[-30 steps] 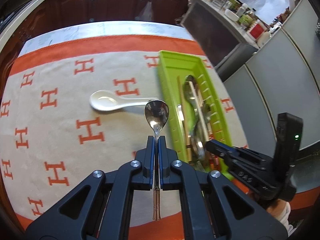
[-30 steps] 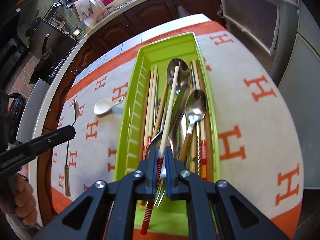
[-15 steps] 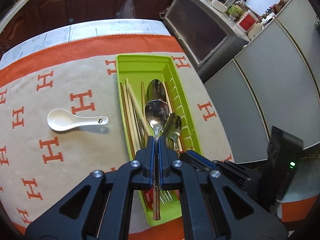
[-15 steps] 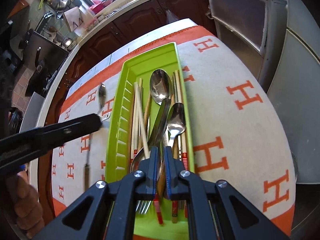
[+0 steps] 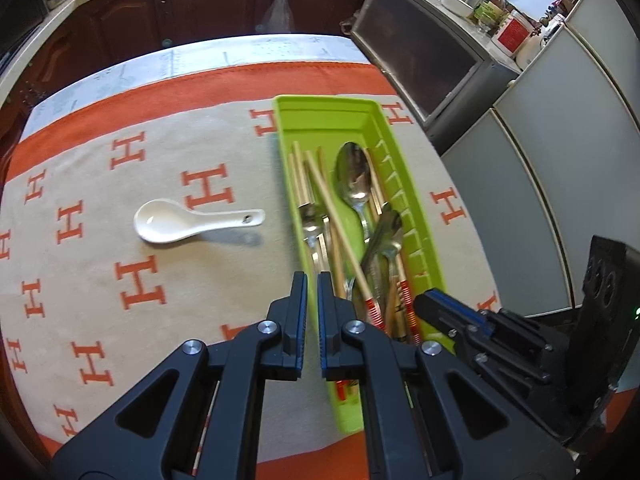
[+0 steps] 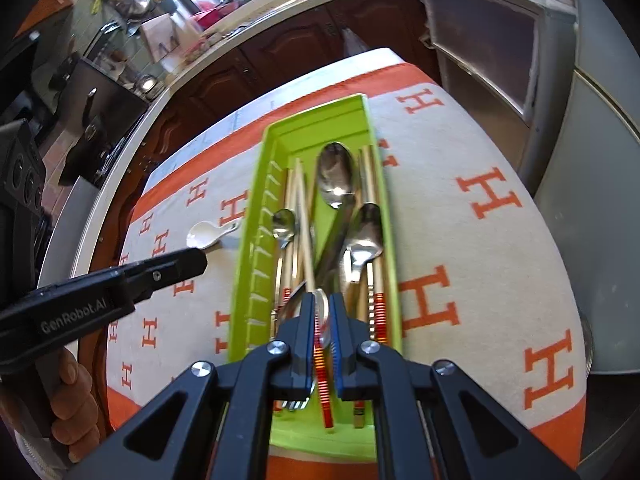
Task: Organize utensils
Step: 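Lay the small silver spoon in the green tray and open the left tool, then grasp the white ceramic spoon by its handle with the right tool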
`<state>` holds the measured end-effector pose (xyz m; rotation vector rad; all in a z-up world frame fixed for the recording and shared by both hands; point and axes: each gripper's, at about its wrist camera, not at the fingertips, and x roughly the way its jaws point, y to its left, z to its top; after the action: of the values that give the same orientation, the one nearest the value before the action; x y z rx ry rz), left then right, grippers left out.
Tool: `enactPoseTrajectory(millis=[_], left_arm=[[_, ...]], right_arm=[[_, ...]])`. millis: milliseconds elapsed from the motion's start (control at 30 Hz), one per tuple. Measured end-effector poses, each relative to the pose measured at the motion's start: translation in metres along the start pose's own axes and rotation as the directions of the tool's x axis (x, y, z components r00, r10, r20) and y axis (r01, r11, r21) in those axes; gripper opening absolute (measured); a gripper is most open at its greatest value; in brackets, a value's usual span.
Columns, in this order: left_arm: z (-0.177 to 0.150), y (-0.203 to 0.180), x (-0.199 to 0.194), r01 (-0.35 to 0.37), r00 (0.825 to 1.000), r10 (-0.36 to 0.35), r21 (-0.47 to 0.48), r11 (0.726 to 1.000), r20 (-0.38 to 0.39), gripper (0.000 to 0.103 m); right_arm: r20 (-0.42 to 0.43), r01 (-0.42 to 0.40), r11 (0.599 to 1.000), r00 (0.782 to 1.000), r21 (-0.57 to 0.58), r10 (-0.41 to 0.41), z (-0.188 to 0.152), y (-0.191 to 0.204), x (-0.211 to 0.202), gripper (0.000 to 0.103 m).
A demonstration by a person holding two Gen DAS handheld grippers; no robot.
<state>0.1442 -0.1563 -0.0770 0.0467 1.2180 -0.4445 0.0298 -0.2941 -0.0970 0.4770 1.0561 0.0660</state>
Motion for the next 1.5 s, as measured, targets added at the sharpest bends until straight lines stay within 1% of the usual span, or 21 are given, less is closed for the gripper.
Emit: enactPoseTrajectory(millis=[167, 367, 433, 467, 500, 533, 567, 633, 700, 867, 967, 1033, 1100, 1267, 1400, 1500], left_arm=[[-0.020, 0.032, -0.006, -0.041, 0.999, 0.040, -0.048, 0.998, -0.011, 0.003], [-0.045, 0.078, -0.018, -0.113, 0.994, 0.113, -0.110, 0.987, -0.003, 0.004], [-0.051, 0.093, -0.021, -0.131, 0.991, 0.132, -0.131, 0.983, -0.004, 0.009], [-0.054, 0.103, -0.023, -0.137, 0.990, 0.138, -0.147, 0.980, -0.001, 0.011], [-0.057, 0.109, -0.025, -0.141, 0.990, 0.143, -0.156, 0.978, 0.002, 0.016], [-0.060, 0.116, -0.028, -0.146, 0.989, 0.149, -0.168, 0.975, 0.006, 0.021], [-0.062, 0.123, -0.031, -0.150, 0.988, 0.154, -0.179, 0.972, 0.012, 0.024], [-0.065, 0.135, -0.035, -0.159, 0.986, 0.166, -0.198, 0.967, 0.022, 0.035], [-0.068, 0.145, -0.039, -0.165, 0.984, 0.176, -0.215, 0.963, 0.031, 0.039], [-0.074, 0.174, -0.045, -0.173, 0.981, 0.190, -0.260, 0.950, 0.040, 0.039], [-0.075, 0.189, -0.042, -0.179, 0.979, 0.198, -0.287, 0.941, 0.039, 0.039], [-0.075, 0.197, -0.039, -0.181, 0.979, 0.200, -0.300, 0.936, 0.032, 0.039], [-0.075, 0.204, -0.035, -0.177, 0.981, 0.194, -0.313, 0.933, 0.025, 0.039], [-0.074, 0.219, -0.025, -0.169, 0.983, 0.183, -0.335, 0.927, 0.011, 0.039], [-0.070, 0.227, -0.017, -0.167, 0.984, 0.179, -0.346, 0.923, 0.003, 0.039], [-0.069, 0.231, -0.013, -0.161, 0.985, 0.171, -0.352, 0.922, -0.001, 0.039]], right_arm=[[0.000, -0.019, 0.998, 1.000, -0.065, 0.019, -0.002, 0.023, 0.000, 0.007], [-0.001, -0.029, 0.986, 1.000, -0.165, 0.029, -0.003, 0.053, 0.002, 0.007], [-0.009, -0.036, 0.979, 0.999, -0.199, 0.035, -0.002, 0.067, 0.005, 0.008], [-0.011, -0.037, 0.977, 0.999, -0.210, 0.035, -0.001, 0.071, 0.006, 0.012], [-0.011, -0.037, 0.973, 0.999, -0.227, 0.036, -0.001, 0.077, 0.007, 0.017], [-0.006, -0.036, 0.968, 0.999, -0.249, 0.036, 0.000, 0.084, 0.008, 0.018], [0.002, -0.033, 0.961, 0.999, -0.275, 0.035, 0.000, 0.092, 0.008, 0.020], [0.009, -0.027, 0.947, 0.999, -0.319, 0.031, 0.001, 0.104, 0.009, 0.020], [0.011, -0.024, 0.932, 0.999, -0.361, 0.030, 0.003, 0.115, 0.012, 0.020], [0.015, -0.001, 0.880, 1.000, -0.474, 0.009, 0.014, 0.142, 0.030, 0.022], [0.015, 0.017, 0.852, 1.000, -0.523, -0.011, 0.019, 0.153, 0.044, 0.023], [0.014, 0.030, 0.826, 1.000, -0.563, -0.027, 0.023, 0.161, 0.057, 0.023], [0.005, 0.045, 0.797, 0.999, -0.602, -0.052, 0.025, 0.168, 0.073, 0.023], [-0.034, 0.051, 0.738, 0.995, -0.673, -0.099, 0.025, 0.183, 0.109, 0.023], [-0.037, 0.071, 0.687, 0.989, -0.723, -0.141, 0.024, 0.195, 0.132, 0.023], [-0.034, 0.095, 0.641, 0.982, -0.761, -0.186, 0.022, 0.200, 0.147, 0.023]])
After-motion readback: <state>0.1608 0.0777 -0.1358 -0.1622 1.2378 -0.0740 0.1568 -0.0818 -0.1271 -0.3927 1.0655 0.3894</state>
